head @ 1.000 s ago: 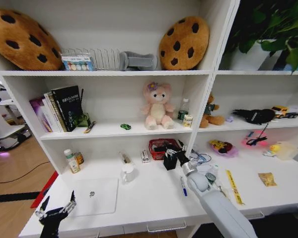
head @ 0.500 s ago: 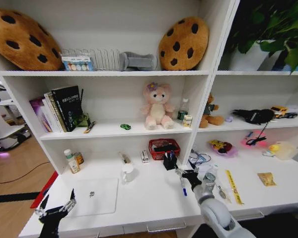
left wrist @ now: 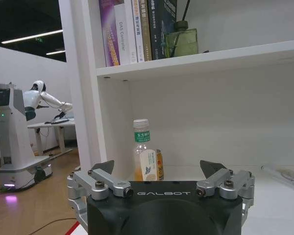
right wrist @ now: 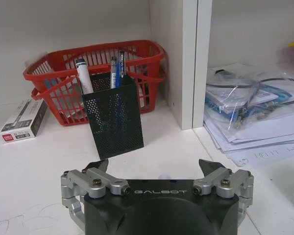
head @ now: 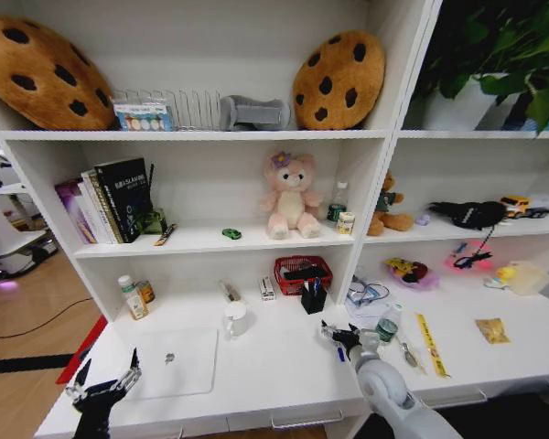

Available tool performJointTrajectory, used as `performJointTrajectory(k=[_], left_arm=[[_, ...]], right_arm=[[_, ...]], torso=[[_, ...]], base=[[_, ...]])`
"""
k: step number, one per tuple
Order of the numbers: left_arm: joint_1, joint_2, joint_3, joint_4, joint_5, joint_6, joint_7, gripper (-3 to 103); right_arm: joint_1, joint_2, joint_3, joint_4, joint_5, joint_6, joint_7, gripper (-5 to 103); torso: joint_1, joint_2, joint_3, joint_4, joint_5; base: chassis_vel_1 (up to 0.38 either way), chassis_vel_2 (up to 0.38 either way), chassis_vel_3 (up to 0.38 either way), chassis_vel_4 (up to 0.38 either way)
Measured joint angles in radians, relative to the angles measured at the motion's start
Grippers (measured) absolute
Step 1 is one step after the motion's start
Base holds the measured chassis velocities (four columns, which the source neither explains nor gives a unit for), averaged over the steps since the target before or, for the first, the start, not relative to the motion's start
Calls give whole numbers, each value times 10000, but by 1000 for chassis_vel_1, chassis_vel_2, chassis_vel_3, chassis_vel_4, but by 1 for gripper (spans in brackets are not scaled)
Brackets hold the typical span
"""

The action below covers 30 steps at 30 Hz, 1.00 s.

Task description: Organize the objects on the table.

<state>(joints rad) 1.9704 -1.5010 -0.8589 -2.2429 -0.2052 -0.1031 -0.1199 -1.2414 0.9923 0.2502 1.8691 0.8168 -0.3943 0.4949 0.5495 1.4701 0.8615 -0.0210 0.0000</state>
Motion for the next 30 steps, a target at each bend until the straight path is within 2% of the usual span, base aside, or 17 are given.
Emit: performJointTrajectory(k=[1,4,20,25,27,28,30], left_arm=[[-12,-4,0,24,-6,0,-1,96],[-51,-24,15,106,5,0,-1,98],[-117,-1,70,276,38,0,7,99],[-124,0,68,291,50,0,-1,99],[-128,0,72,291,54,0,-2,99],[-128,0,72,291,54,0,-2,99],[-131,-5,85,300,78,-1,-2,99]], right_arm=[[23,-36,-46,-34,38,-4,0,100],[-9,-63,-127,-77,87,-5,-8,101],[365,198,-510,-716,471,148,-76,90],[371,165,-519,-711,680,99,23,80],[362,73,-597,-689,800,95,66,73],[362,73,-597,-689,800,95,66,73],[290,-6,-695,-664,759,100,135,63]], torso=[[1,0,0,-1,0],[2,0,0,-4,0],[1,0,0,-1,-1],[1,0,-1,-4,-3],[1,1,-2,-3,-6],[1,1,-2,-3,-6],[0,2,-3,-3,-7]], base=[[0,0,0,0],[0,0,0,0],[0,0,0,0],[0,0,0,0],[0,0,0,0],[0,0,0,0],[0,0,0,0]])
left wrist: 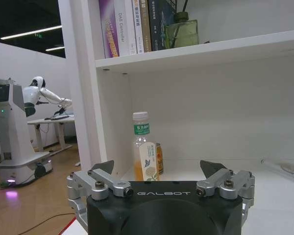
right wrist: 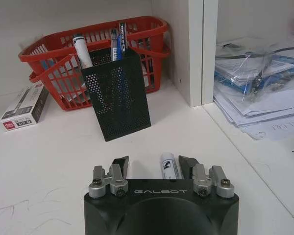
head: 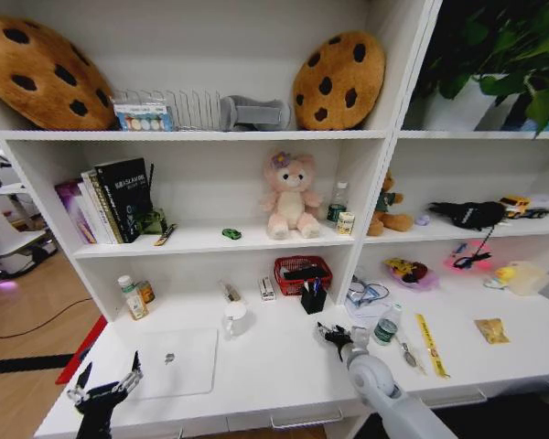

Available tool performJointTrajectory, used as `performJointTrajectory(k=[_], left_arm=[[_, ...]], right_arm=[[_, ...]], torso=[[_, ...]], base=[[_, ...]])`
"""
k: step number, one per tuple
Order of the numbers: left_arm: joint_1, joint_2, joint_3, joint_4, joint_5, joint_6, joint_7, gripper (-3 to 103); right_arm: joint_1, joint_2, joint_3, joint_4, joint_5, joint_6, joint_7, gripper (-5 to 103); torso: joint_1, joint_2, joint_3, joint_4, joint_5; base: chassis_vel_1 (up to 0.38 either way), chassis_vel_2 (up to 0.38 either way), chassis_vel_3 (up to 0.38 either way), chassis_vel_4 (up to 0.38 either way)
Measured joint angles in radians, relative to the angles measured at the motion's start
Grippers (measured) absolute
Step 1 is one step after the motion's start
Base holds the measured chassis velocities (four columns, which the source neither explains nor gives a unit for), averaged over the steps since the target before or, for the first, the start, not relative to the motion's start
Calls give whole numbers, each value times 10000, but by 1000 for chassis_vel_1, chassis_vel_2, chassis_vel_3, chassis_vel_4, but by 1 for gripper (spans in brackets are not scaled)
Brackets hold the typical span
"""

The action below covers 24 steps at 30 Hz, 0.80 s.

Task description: Organize the objects on the table.

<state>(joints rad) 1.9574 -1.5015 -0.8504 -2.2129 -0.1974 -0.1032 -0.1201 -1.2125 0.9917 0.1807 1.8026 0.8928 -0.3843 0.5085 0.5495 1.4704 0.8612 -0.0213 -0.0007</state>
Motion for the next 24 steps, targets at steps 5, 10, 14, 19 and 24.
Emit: performJointTrajectory(k=[5,10,14,19,24], left_arm=[[-4,-16,14,0,23,-41,3,98],[-6,-20,12,-1,26,-76,2,99],[-6,-25,6,0,27,-89,-4,97],[-2,-47,-9,-1,38,-98,-22,99],[10,-50,-18,1,64,-111,-26,98]], right_arm=[[-29,-26,-62,-52,-23,6,104,50],[-70,-157,-174,-102,-95,56,113,28],[-137,-215,-247,-130,-242,182,43,18],[-240,-273,-254,-87,-812,612,-339,13],[-11,-336,-79,-61,-2287,1865,-1552,13]], torso=[[0,2,-1,-2,0],[-1,0,0,0,4],[-1,0,0,1,4],[-1,-5,6,-4,13],[2,-11,11,3,22]], base=[[0,0,0,0],[0,0,0,0],[0,0,0,0],[0,0,0,0],[0,0,0,0]])
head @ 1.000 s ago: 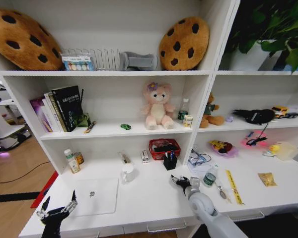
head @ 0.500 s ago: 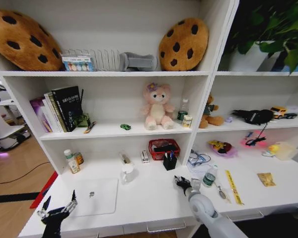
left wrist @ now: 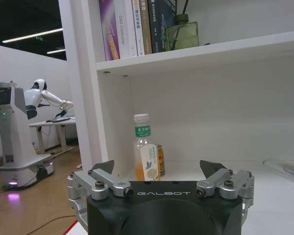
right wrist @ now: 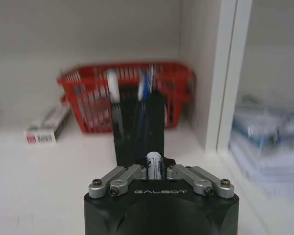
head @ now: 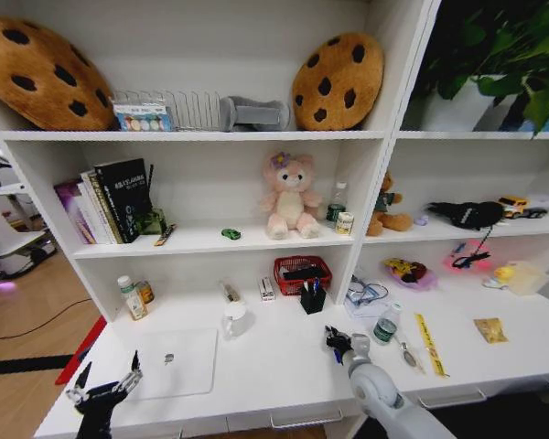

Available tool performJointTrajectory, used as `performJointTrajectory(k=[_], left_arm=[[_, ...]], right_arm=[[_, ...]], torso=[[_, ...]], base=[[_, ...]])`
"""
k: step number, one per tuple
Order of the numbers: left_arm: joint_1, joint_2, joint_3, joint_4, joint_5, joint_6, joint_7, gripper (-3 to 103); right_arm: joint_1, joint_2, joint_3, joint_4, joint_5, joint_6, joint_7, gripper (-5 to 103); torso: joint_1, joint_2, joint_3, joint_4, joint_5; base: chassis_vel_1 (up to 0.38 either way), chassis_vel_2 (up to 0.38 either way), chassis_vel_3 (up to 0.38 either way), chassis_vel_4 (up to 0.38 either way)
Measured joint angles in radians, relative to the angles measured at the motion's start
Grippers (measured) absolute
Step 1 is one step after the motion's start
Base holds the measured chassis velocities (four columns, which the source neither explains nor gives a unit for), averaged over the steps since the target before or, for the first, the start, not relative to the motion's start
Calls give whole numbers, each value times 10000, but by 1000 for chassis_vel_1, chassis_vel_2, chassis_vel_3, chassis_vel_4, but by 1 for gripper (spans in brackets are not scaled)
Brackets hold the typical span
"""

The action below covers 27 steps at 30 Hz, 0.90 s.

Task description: Organize the objects on the table.

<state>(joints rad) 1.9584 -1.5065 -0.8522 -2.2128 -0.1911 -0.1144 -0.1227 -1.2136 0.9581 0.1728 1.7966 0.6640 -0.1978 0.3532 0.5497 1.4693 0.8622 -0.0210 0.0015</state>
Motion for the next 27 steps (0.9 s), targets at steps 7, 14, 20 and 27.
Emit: performJointTrajectory(k=[7,14,20,27], left_arm=[[10,-22,48,41,90,0,2,98],[22,-6,59,56,113,0,6,99],[46,4,39,57,103,0,5,99],[87,-98,103,158,244,-45,20,99]], right_arm=[[920,-110,98,-238,-1333,2155,-1358,13],[2167,68,-207,-1630,-1794,3599,-2183,13],[2880,226,-487,-2731,-2339,4135,-2286,13],[3652,534,-782,-3557,-2600,4597,-2241,13]], torso=[[0,4,-6,-1,-15],[0,7,-7,-3,-14],[0,7,-7,-3,-14],[0,8,-8,-3,-15]], base=[[0,0,0,0],[0,0,0,0],[0,0,0,0],[0,0,0,0]])
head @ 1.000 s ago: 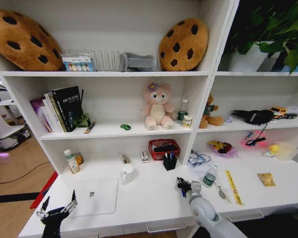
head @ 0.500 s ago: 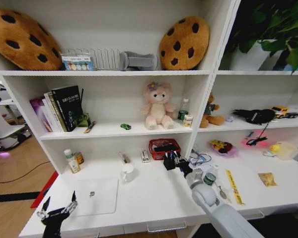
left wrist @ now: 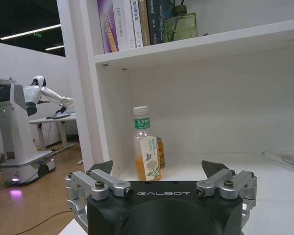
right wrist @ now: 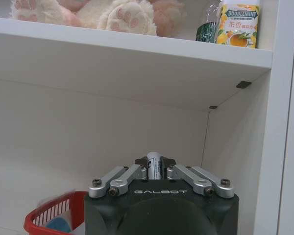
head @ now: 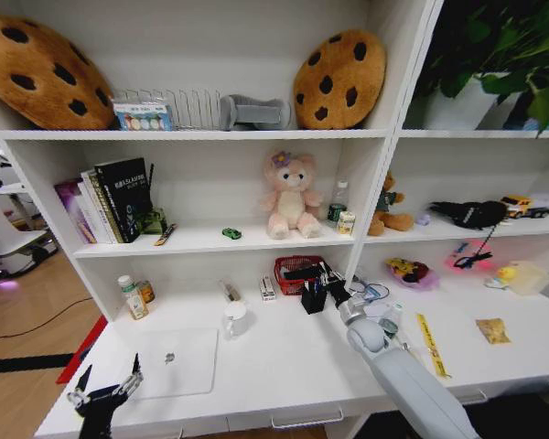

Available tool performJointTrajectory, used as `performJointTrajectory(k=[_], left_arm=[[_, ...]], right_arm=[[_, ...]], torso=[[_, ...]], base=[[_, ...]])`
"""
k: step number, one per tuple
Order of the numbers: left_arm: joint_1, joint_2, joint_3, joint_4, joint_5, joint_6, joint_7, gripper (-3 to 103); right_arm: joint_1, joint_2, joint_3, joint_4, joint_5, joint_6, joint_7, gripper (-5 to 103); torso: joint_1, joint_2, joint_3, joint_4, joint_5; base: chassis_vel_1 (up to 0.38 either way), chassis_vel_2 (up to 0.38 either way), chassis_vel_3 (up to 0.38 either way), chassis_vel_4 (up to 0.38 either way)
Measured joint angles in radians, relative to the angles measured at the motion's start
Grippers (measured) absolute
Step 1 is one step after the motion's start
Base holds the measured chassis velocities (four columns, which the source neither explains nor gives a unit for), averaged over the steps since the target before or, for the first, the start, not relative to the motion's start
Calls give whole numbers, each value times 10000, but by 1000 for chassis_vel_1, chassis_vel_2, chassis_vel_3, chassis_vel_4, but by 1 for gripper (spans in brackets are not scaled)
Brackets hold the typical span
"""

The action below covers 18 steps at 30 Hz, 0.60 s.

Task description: Organize the objects on the table.

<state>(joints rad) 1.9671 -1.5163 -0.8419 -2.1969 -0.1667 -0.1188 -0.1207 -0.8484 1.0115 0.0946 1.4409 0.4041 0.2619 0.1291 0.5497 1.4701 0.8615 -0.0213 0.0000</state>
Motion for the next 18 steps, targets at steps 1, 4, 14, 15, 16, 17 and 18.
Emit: performJointTrajectory(k=[1,4,14,15,16,17,18], left_arm=[[-9,-5,11,17,11,-1,3,102],[-24,-7,20,25,15,-1,4,100],[5,20,27,15,-17,6,9,99],[5,20,27,15,-17,6,9,99],[6,28,23,2,-26,11,9,99],[12,32,23,-32,-35,23,9,99],[12,32,23,-32,-35,23,9,99]], right_arm=[[91,57,-48,-87,-41,102,25,13],[191,126,-110,-180,-73,216,104,13],[856,539,-495,-1040,-474,774,305,13],[856,539,-495,-1040,-474,774,305,13],[898,568,-529,-1113,-523,824,326,13],[975,625,-600,-1242,-621,952,370,10],[975,625,-600,-1242,-621,952,370,10]], torso=[[-1,1,-1,-1,0],[-1,0,0,-1,0],[-2,0,0,0,0],[-2,0,0,0,0],[-2,0,0,0,0],[-2,0,0,-1,-1],[-2,0,0,-1,-1]], base=[[0,0,0,0],[0,0,0,0],[0,0,0,0],[0,0,0,0],[0,0,0,0],[0,0,0,0],[0,0,0,0]])
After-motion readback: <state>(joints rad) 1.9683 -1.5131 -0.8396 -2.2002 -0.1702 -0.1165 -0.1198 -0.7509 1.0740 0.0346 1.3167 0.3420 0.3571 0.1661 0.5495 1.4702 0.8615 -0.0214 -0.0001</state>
